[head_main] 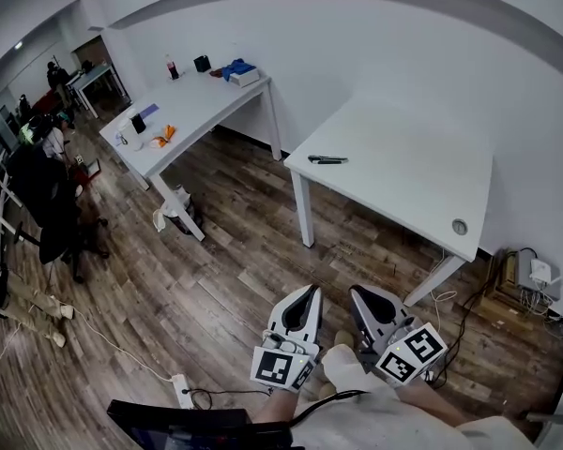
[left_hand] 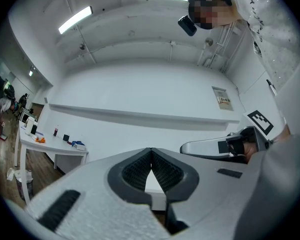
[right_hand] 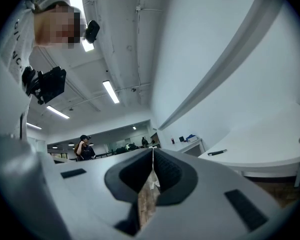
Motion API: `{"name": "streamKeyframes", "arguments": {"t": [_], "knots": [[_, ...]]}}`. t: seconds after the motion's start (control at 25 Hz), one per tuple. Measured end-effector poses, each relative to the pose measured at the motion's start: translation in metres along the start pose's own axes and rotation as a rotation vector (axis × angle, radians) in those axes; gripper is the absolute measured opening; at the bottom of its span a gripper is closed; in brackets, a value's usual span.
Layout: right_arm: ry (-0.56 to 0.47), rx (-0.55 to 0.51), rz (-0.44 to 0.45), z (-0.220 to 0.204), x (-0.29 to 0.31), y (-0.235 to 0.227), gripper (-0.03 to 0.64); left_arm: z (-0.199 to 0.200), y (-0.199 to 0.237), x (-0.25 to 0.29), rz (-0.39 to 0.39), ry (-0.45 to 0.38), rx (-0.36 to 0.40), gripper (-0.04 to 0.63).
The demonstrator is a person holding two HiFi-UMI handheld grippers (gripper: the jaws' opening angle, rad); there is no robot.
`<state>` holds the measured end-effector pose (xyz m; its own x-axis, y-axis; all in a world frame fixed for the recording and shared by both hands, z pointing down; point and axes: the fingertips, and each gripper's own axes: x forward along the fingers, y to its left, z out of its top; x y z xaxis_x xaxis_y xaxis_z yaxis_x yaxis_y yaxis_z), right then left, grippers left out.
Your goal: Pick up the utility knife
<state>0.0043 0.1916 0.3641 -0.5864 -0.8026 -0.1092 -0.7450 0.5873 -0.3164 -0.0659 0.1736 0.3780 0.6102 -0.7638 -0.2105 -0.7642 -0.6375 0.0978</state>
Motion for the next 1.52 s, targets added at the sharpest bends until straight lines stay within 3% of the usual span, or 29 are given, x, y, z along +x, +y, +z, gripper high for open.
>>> {"name": "streamKeyframes", "arguments": {"t": [0.64,1.0,1.24,1.52], "knots": [[0.031,-0.082,0.0,0.014,0.113,-0.111,0.008,-0.021,0.07,0.13,0.025,0.017,0.116,0.008],[0.036,-0.099,0.046,0.022,0.148,-0.158,0.008,-0.023,0.091,0.189,0.061,0.008,0.13,0.008],[0.046,-0.085,0.061,0.019,0.163,-0.169,0.008,-0.034,0.102,0.198,0.1,0.027,0.1,0.008],[0.051,-0.063,0.037,0.012,0.174,-0.185,0.008,-0.043,0.116,0.211,0.093,0.039,0.091,0.008]]}}
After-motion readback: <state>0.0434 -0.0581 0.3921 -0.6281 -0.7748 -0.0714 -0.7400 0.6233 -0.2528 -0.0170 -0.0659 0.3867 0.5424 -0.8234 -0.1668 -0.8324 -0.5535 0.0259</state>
